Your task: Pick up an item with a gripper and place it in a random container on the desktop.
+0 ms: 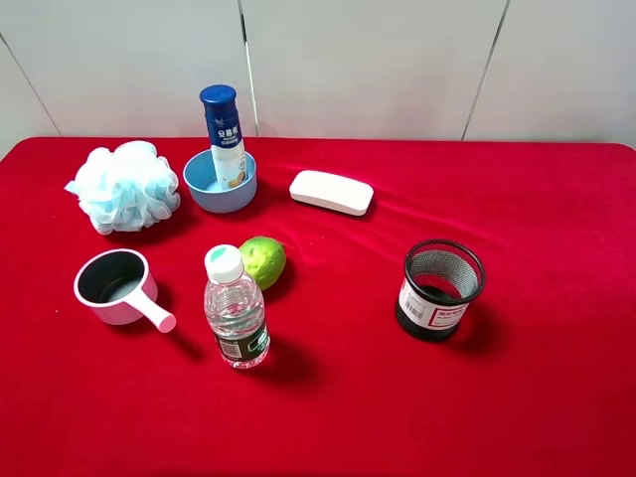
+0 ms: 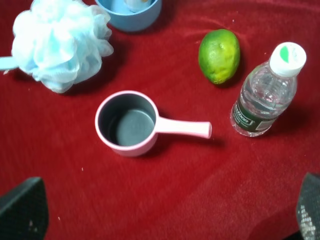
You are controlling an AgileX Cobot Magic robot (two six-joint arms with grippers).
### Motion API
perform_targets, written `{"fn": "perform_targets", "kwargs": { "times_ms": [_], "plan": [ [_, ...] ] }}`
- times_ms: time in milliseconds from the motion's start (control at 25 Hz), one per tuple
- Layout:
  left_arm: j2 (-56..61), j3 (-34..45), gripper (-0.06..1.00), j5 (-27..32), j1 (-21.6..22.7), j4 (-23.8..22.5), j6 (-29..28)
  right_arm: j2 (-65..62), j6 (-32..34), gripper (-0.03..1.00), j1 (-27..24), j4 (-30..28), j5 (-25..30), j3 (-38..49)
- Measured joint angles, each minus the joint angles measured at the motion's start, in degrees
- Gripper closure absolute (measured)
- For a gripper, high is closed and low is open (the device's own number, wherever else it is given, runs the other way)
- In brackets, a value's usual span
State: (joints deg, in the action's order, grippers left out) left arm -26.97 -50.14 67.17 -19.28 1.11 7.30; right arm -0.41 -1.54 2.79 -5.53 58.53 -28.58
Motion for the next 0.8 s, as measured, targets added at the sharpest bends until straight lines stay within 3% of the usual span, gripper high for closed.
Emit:
{"fn": "perform_targets", "kwargs": {
  "times_ms": [400,560,800],
  "plan": [
    [17.14,15.85,-0.05,-2.64,15.34,2.20,0.00,0.00,0.00,0.28,0.00,0.00,0.00,0.00],
    [21.65,21.29,-0.05,-5.50,17.63,2.20,0.00,0.00,0.00,0.28,0.00,0.00,0.00,0.00],
    [27.04,22.09,-0.05,-5.97,17.64,2.38,0.12,0.00,0.00,0.28,0.00,0.00,0.00,0.00]
  ]
}}
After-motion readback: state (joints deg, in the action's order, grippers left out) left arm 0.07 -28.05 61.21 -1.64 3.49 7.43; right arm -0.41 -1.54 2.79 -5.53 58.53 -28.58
